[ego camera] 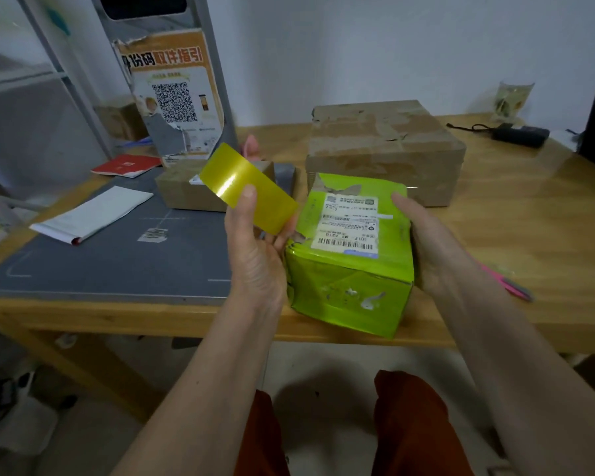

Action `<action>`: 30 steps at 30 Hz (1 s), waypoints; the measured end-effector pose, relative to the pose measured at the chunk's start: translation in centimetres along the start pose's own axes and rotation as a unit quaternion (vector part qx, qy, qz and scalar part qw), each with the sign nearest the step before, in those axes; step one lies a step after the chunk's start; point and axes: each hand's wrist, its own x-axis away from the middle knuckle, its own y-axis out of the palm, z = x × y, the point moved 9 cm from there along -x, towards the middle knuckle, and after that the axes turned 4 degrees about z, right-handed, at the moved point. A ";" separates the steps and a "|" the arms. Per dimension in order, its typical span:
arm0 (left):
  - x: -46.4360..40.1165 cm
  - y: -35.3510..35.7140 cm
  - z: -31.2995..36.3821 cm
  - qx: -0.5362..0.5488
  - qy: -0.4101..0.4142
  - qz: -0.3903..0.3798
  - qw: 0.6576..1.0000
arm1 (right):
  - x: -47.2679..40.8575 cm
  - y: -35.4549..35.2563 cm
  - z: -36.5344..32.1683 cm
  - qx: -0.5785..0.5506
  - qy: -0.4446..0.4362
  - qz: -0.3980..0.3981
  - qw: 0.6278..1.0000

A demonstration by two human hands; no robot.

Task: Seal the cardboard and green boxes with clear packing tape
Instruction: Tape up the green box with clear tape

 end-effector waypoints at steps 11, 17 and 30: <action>1.7 0.8 -1.4 0.069 -0.039 0.018 0.997 | 2.0 -0.9 -5.5 0.358 -0.224 0.094 0.901; 1.6 1.5 2.6 -0.014 0.023 -0.061 0.998 | 7.7 4.2 -4.3 0.625 -0.422 0.061 0.655; 8.3 5.0 -1.9 -0.143 -0.247 -0.309 0.907 | 8.6 3.9 -10.4 0.168 -0.362 0.037 0.916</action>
